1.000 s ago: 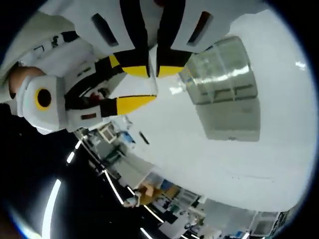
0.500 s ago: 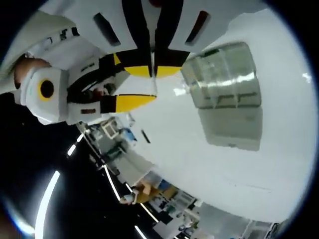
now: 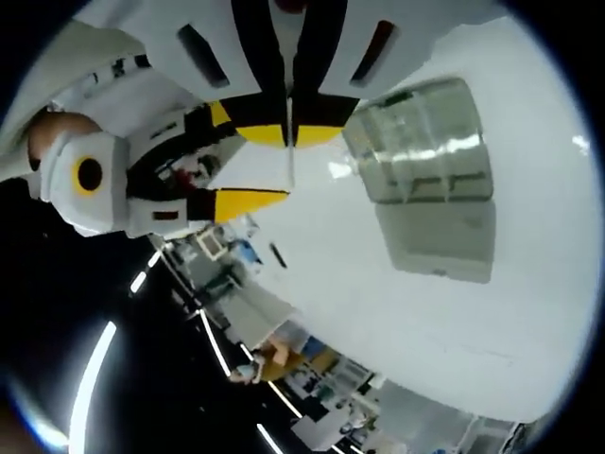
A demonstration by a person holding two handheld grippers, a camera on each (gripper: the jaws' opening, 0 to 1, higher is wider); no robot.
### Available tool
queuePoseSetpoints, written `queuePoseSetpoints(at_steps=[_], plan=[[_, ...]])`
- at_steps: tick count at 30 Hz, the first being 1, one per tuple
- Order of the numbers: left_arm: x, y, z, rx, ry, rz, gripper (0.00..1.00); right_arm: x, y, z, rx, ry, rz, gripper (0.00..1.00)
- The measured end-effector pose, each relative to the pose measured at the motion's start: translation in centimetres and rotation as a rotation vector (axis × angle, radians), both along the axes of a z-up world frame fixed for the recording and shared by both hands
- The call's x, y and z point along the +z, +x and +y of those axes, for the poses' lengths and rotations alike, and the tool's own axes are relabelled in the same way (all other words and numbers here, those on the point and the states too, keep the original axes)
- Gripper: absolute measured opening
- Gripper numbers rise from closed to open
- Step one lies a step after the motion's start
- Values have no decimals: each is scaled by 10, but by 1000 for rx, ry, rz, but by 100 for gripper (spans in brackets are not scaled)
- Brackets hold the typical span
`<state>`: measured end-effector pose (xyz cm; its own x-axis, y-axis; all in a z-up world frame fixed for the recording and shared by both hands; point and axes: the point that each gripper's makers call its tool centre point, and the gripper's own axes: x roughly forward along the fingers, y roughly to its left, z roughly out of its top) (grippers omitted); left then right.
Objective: Insert the divider into the dual guide fixture by aligning both edges with the guide slots and pushing it downward to the bottom, including one-sided entry, uneven engagement, binding, and posture correction.
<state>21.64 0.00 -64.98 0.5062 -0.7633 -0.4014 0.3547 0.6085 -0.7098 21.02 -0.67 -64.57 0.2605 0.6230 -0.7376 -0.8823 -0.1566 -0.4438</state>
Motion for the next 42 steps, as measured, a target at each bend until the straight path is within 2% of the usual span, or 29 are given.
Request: queuePoseSetpoints(at_steps=[6, 17, 22, 25, 31, 42], plan=[[0, -4, 0, -45, 20, -56, 0, 3, 5, -4, -18, 13, 27, 30], [4, -11, -2, -127, 58, -164, 0, 10, 8, -10, -29, 57, 145, 27], [5, -14, -3, -165, 83, -215, 0, 15, 9, -9, -15, 75, 192, 24], [7, -16, -5, -196, 100, -265, 0, 17, 9, -8, -11, 79, 219, 24], [8, -18, -7, -233, 116, -308, 0, 21, 8, -6, 5, 84, 283, 21], [17, -22, -13, -293, 136, -396, 0, 27, 3, -3, 49, 72, 343, 21]])
